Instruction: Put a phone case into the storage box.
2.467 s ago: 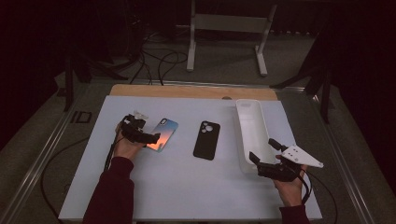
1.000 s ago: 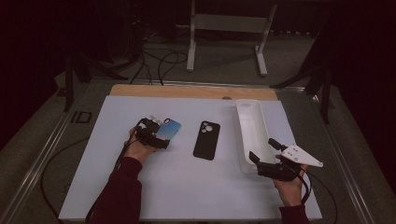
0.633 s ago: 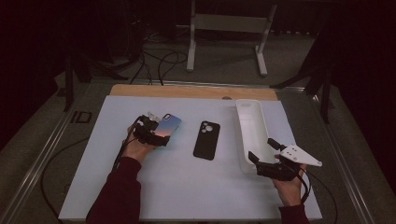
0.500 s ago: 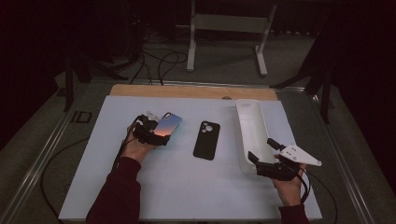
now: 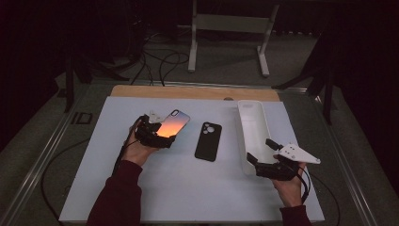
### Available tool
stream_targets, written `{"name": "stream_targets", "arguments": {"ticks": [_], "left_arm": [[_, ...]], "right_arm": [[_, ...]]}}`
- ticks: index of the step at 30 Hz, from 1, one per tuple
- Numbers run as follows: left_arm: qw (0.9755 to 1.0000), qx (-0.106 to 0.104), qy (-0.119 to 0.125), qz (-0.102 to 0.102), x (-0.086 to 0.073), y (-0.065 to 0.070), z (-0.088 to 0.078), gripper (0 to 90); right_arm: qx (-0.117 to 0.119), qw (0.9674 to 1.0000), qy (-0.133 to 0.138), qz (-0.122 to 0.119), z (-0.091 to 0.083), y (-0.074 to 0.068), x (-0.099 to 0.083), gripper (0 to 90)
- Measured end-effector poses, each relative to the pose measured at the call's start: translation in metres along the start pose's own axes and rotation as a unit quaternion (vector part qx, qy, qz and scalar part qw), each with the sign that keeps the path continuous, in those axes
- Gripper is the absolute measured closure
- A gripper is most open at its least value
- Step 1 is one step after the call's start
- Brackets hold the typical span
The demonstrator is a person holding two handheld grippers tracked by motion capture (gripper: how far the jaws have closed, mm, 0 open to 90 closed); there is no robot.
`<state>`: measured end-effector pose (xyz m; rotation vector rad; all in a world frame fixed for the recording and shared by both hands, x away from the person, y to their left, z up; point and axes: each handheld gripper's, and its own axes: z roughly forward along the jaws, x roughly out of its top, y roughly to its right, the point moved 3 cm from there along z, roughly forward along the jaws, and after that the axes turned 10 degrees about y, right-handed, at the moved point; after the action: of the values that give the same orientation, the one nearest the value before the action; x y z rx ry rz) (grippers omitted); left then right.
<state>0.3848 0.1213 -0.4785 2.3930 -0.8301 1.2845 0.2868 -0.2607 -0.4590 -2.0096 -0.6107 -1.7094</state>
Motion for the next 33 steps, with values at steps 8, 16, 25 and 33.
{"name": "stream_targets", "arguments": {"ticks": [8,16,25,33], "left_arm": [[0.9988,-0.026,0.029,0.029,0.019,0.018,-0.011,17.0],[0.9955,-0.051,0.049,0.063,0.037,0.041,-0.016,17.0],[0.9913,-0.075,0.063,0.088,0.050,0.060,-0.018,17.0],[0.9867,-0.098,0.078,0.103,0.055,0.080,-0.017,17.0]], "right_arm": [[0.006,1.0000,-0.005,0.000,0.004,0.002,0.003,8.4],[0.018,0.9997,-0.006,0.013,0.007,0.004,0.009,8.4],[0.031,0.9994,-0.014,0.012,0.017,0.000,0.015,8.4],[0.050,0.9984,-0.021,0.018,0.030,-0.007,0.022,8.4]]}}
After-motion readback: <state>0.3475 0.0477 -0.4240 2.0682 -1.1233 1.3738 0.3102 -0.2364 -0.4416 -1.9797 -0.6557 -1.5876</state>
